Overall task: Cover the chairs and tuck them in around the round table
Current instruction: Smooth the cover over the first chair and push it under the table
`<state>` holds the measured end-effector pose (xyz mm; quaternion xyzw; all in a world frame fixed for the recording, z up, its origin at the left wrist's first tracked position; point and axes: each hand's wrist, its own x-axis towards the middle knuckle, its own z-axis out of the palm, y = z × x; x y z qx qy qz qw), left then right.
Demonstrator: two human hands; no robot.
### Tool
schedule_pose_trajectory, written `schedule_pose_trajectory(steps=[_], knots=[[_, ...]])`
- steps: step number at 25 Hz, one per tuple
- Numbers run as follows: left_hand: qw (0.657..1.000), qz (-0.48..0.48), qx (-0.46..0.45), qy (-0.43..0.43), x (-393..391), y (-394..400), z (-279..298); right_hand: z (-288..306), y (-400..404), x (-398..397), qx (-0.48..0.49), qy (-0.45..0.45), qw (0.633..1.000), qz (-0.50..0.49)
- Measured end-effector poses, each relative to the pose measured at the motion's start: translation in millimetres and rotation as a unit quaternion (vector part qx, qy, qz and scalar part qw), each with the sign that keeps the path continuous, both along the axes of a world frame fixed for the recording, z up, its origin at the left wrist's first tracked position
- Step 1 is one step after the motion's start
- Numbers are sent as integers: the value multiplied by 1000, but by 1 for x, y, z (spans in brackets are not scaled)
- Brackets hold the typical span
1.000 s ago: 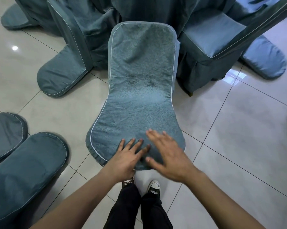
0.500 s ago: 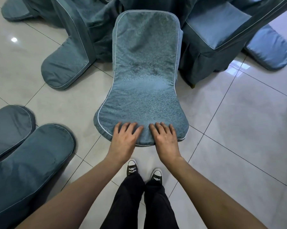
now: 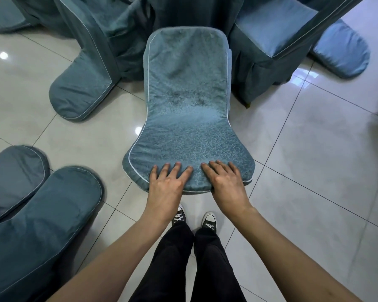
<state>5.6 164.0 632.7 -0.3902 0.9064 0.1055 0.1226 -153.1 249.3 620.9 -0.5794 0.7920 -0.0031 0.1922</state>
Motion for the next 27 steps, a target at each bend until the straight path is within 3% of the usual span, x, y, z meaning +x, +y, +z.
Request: schedule_pose_trajectory(steps=[6,12,21,27], knots=[[999,-30,-4,34,-12,-29,66,66,-16,-18,-23,-16,999,-24],[997,-40,19,70,-52,-91,99,102,-78,-60,25,-26,999,-35],[993,-8,-10,119,-103,-177,99,97,-159,-111,-54,16,996,-64],[988,-60,13,141,-101,-213,104,96,-176,-125,-89,19,995,-44]])
